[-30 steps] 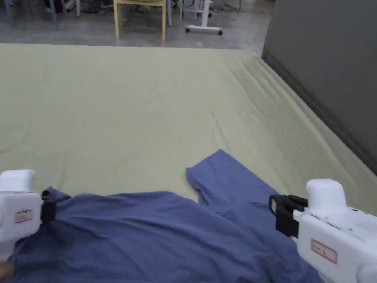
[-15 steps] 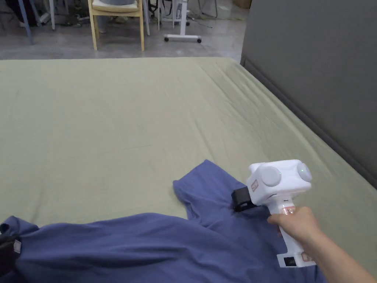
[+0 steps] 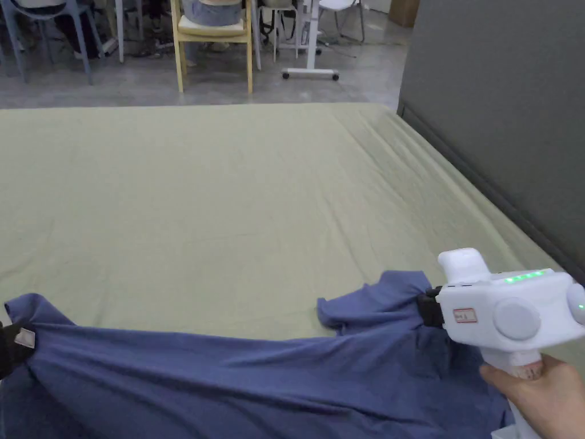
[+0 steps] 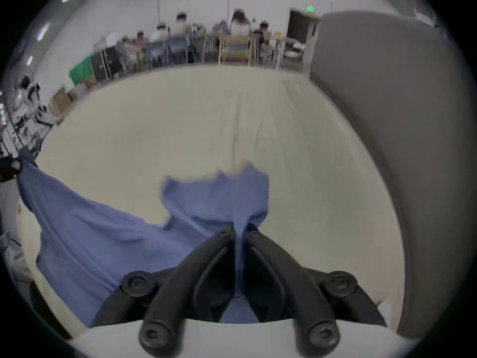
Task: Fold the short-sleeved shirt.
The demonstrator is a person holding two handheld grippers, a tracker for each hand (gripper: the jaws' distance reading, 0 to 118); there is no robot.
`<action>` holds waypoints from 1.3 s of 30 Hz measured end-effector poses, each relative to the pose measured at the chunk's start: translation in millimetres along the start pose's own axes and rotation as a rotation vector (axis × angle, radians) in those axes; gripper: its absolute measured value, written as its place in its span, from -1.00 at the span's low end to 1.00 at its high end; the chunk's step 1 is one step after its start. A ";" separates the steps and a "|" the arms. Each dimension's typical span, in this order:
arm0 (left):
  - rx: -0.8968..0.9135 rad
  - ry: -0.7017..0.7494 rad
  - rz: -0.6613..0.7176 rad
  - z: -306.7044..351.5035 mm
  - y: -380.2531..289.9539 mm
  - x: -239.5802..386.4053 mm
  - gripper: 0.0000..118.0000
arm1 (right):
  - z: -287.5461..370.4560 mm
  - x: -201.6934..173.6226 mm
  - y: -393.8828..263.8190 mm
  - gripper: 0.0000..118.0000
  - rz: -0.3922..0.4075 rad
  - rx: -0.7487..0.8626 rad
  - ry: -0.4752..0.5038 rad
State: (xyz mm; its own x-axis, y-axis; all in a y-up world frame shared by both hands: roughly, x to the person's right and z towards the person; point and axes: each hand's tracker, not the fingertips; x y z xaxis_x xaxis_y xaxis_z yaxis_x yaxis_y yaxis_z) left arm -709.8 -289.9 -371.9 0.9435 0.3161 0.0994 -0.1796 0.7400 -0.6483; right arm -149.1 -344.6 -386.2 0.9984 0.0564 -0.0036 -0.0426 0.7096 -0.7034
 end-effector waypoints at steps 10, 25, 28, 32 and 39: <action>0.357 -0.035 -0.133 169.0 55.4 38.3 -0.99 | 230.5 -20.1 38.5 -0.90 -0.055 0.499 0.000; 0.692 0.100 -0.296 330.1 182.7 62.3 -0.99 | 370.7 -47.9 175.0 -0.90 -0.017 0.799 0.050; 0.658 0.158 -0.313 304.8 230.9 57.3 -0.99 | 349.8 -58.8 222.3 -0.90 0.010 0.770 0.029; 0.593 0.202 -0.312 250.3 292.1 46.3 -0.99 | 306.2 -77.5 290.0 -0.90 0.041 0.717 0.003; 0.550 0.204 -0.216 136.8 329.3 3.4 -0.99 | 180.3 -106.5 346.2 -0.90 0.079 0.573 -0.029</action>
State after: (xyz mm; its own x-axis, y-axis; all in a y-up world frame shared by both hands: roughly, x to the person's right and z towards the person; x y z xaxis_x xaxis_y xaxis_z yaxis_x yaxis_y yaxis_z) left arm -803.8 36.1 -481.8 0.9989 0.0459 0.0031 -0.0450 0.9891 -0.1404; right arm -276.9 21.6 -501.1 0.9903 0.1381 -0.0150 -0.1383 0.9690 -0.2048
